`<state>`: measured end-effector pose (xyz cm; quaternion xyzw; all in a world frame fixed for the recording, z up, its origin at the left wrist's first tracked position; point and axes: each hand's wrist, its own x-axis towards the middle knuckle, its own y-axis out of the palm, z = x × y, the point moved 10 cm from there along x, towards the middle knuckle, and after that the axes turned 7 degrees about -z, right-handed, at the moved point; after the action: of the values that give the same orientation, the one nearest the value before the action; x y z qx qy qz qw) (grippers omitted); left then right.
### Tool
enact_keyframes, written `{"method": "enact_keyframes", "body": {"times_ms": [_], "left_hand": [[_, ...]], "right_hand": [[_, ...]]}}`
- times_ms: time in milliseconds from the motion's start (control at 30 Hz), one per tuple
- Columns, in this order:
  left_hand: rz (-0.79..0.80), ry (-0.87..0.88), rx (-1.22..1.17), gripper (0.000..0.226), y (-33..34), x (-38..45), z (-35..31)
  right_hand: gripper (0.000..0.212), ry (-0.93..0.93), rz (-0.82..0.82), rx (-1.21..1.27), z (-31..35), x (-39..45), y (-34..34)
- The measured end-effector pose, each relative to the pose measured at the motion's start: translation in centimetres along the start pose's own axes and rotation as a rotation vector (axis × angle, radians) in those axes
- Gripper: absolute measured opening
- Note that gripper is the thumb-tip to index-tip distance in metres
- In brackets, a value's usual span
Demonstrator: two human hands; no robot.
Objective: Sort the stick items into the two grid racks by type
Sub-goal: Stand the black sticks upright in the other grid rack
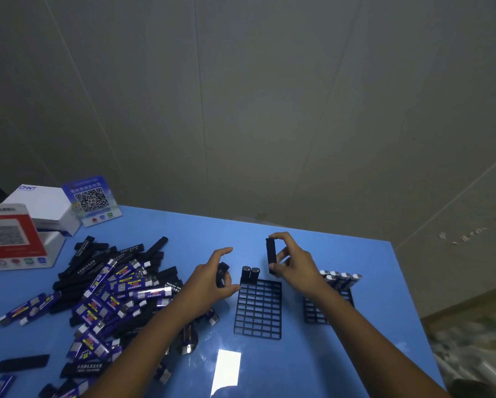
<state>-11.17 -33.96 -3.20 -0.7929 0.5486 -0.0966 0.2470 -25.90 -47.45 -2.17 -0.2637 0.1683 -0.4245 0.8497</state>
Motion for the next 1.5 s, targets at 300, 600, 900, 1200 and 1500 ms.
{"method": "enact_keyframes", "body": {"times_ms": [300, 600, 900, 1200, 1500], "left_hand": [[-0.001, -0.008, -0.006, 0.080, -0.1, -0.2, 0.4], [-0.003, -0.028, -0.017, 0.080, -0.2, -0.1, 0.8], [-0.012, -0.032, -0.021, 0.083, -0.5, 0.0, 0.9], [0.009, -0.011, -0.019, 0.085, 0.3, -0.2, -0.9], [0.039, 0.054, 0.002, 0.086, 2.2, -0.2, -2.9]], "right_hand": [[0.022, 0.003, -0.035, -0.106, -1.0, -0.4, 0.9], [0.021, 0.025, 0.039, -0.153, -2.3, -0.4, 3.0], [0.023, 0.012, 0.070, -0.164, -2.3, -0.1, 3.5], [0.019, -0.128, -0.007, -0.039, 2.9, 0.2, 0.5], [0.022, -0.238, 0.133, 0.073, 6.6, -2.3, 2.2]]}}
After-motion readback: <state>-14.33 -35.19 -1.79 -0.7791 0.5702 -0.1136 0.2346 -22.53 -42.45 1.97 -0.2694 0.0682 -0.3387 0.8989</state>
